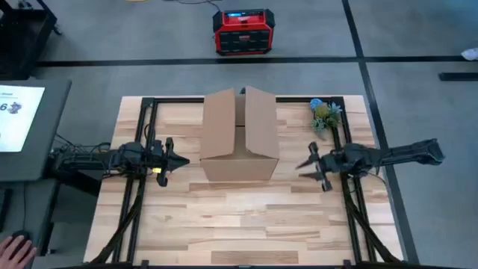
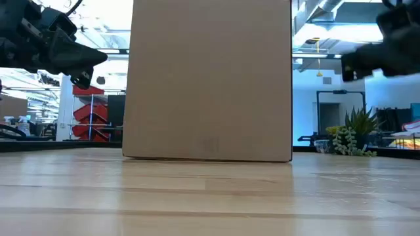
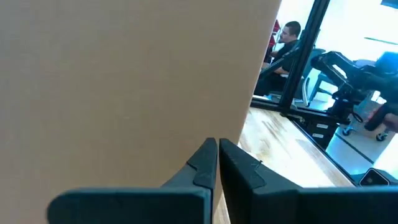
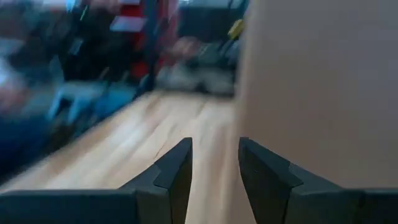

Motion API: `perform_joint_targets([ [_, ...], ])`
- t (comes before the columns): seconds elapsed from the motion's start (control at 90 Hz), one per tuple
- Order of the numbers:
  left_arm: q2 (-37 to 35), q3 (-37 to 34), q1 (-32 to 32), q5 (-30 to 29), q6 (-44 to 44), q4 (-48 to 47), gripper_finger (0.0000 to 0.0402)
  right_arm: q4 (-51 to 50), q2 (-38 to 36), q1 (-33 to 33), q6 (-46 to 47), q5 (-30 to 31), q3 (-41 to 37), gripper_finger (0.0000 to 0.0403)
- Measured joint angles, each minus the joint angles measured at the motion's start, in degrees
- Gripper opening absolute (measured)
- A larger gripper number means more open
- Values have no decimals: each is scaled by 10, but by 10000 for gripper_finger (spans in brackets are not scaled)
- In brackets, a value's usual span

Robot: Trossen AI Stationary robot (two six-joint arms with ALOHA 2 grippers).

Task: Wrap mug
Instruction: Return to Home Position

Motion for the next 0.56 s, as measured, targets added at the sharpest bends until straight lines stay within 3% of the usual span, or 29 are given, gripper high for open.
perform_joint_targets([
  [0.2,0,0,0,0,0,0,0,81,-54,-28,70,5,0,118],
  [0.422,0,0,0,0,0,0,0,-15,-150,-66,143,5,0,118],
  [0.556,0,0,0,0,0,0,0,-49,-149,-81,149,6,0,118],
])
